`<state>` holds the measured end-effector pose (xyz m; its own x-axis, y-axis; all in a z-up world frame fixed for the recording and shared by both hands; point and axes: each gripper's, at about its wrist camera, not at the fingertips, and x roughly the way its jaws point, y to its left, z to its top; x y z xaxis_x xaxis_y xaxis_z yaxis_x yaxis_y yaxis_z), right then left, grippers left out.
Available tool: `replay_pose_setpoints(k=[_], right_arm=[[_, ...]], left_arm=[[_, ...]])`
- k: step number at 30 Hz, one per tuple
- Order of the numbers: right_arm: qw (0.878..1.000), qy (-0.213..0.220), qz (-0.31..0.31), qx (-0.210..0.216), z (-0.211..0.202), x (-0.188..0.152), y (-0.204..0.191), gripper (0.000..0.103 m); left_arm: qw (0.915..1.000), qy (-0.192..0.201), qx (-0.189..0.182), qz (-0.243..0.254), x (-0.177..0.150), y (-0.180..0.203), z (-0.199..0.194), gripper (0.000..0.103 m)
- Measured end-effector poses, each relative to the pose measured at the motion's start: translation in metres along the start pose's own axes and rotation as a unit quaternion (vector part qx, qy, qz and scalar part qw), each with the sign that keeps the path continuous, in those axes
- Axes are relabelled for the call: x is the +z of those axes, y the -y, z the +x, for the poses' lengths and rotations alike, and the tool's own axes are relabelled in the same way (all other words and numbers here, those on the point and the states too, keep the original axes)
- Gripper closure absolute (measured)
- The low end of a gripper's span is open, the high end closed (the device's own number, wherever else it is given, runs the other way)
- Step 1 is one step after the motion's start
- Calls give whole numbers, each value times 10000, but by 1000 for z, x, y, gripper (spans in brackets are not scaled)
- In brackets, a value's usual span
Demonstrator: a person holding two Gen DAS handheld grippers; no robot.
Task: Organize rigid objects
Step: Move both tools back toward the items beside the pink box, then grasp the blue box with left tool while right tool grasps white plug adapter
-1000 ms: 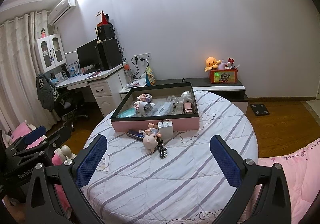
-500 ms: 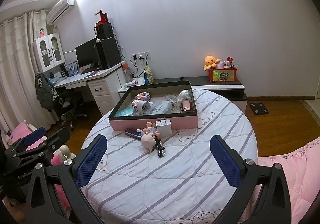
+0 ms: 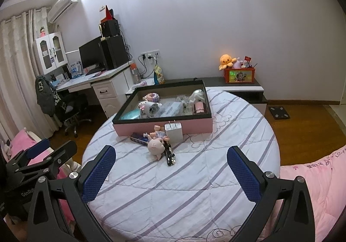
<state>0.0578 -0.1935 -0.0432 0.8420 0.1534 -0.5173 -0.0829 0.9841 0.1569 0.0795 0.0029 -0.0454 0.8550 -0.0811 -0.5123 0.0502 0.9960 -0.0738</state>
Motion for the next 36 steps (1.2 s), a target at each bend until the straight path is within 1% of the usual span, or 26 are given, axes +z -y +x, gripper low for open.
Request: replay_pose_setpoints(k=[8,15,19,24,27,28,29,31,36], right_arm=[[9990,-418,56,-170,48,-3,18,0],[9970,-750,-42,-182,97,1,25,0],[9962,-863,-31,-120,123,7,27,0],[9945,-1049,-39,57,162,13,25,0],[9928,-1176,-96,229,181,16,21,3],[9923,-1207,-123,259,187,17,19,8],[9919,-1234,-130,265,193,18,19,17],[9910,-1309,-98,265,204,18,19,28],[9878,-1481,-7,475,224,17,26,32]], left_arm=[[9990,-451,53,15,-9,-3,58,0],[9973,-736,62,3,-11,-4,102,0],[9960,-894,44,29,-10,-6,125,0],[9938,-1102,13,169,-9,-2,153,0],[9922,-1225,-35,235,-10,0,166,0],[9918,-1256,-51,250,-10,1,170,0],[9915,-1275,-59,261,-10,2,172,0],[9908,-1320,-64,277,-10,3,178,0],[9889,-1433,-123,376,-10,10,188,0]])
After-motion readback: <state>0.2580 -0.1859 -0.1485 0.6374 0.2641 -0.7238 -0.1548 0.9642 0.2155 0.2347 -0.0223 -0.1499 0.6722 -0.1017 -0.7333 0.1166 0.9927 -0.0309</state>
